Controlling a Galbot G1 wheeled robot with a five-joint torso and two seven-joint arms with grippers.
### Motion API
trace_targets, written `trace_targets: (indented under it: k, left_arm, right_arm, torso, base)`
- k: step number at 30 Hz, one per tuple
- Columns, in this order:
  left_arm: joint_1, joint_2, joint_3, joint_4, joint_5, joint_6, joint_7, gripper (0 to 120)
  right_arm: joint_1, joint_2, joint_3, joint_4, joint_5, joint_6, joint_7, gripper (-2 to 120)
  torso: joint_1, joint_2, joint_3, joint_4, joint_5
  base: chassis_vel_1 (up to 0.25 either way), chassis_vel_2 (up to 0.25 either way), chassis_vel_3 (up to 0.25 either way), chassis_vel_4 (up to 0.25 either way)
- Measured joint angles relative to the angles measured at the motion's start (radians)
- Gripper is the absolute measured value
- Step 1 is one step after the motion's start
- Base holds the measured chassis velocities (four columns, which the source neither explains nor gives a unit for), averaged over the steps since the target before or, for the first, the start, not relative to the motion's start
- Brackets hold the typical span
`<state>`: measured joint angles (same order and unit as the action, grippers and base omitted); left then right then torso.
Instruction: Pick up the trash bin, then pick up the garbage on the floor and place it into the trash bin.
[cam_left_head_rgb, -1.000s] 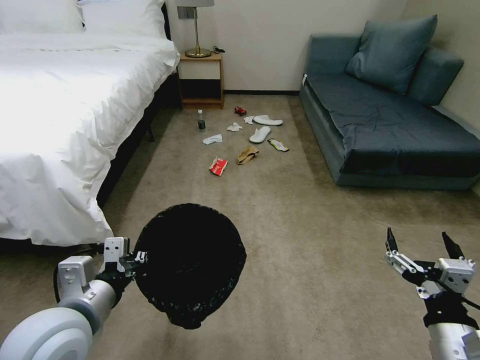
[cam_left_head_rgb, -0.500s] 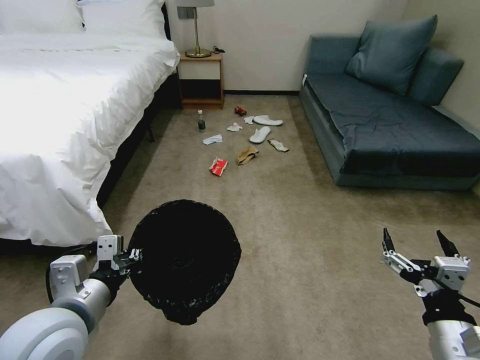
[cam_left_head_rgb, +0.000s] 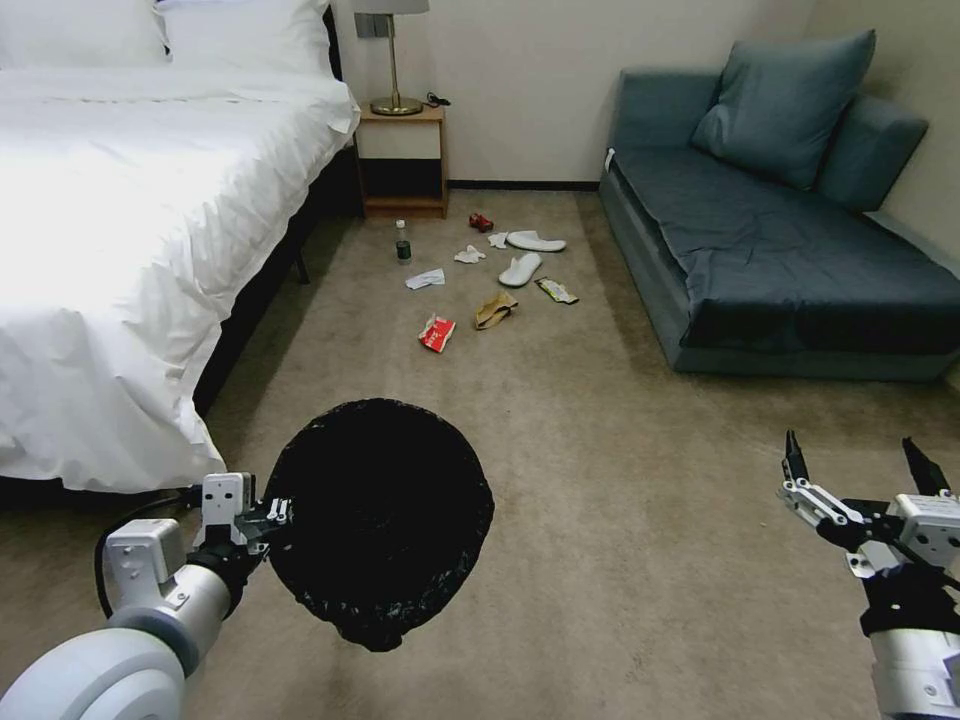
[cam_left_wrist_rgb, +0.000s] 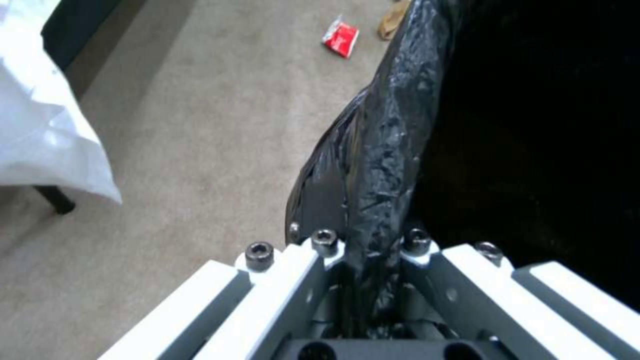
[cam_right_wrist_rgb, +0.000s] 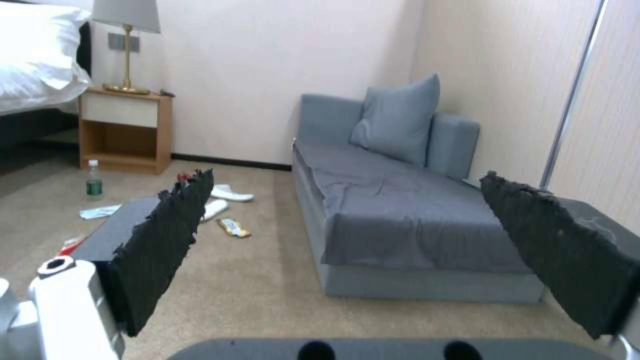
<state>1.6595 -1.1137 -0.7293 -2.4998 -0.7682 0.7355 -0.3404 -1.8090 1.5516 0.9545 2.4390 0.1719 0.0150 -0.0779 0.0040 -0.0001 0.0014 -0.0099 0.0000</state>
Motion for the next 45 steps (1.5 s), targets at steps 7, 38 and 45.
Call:
trace_targets:
  k: [7, 38, 45]
  left_arm:
    - [0.015, -0.003, -0.003, 0.000, 0.002, 0.000, -0.004, 2]
    - [0.026, -0.004, 0.002, -0.001, 0.004, 0.000, -0.005, 2]
    - [0.028, -0.009, 0.007, -0.001, 0.004, 0.000, -0.002, 2]
  right_arm:
    - [-0.002, 0.005, 0.001, 0.000, 0.000, 0.019, -0.006, 100]
    - [-0.010, 0.022, -0.009, -0.016, -0.015, 0.040, -0.022, 100]
    - [-0.012, 0.024, -0.011, -0.018, -0.016, 0.043, -0.023, 100]
  torso:
    - [0.000, 0.000, 0.000, 0.0000, 0.0000]
    - [0.000, 0.000, 0.000, 0.0001, 0.0000]
    - [0.000, 0.000, 0.000, -0.0001, 0.0001]
  base:
    - [0.000, 0.000, 0.000, 0.000]
    - [-0.133, 0.131, 0.132, -0.131]
    - [-0.164, 0.163, 0.168, -0.182]
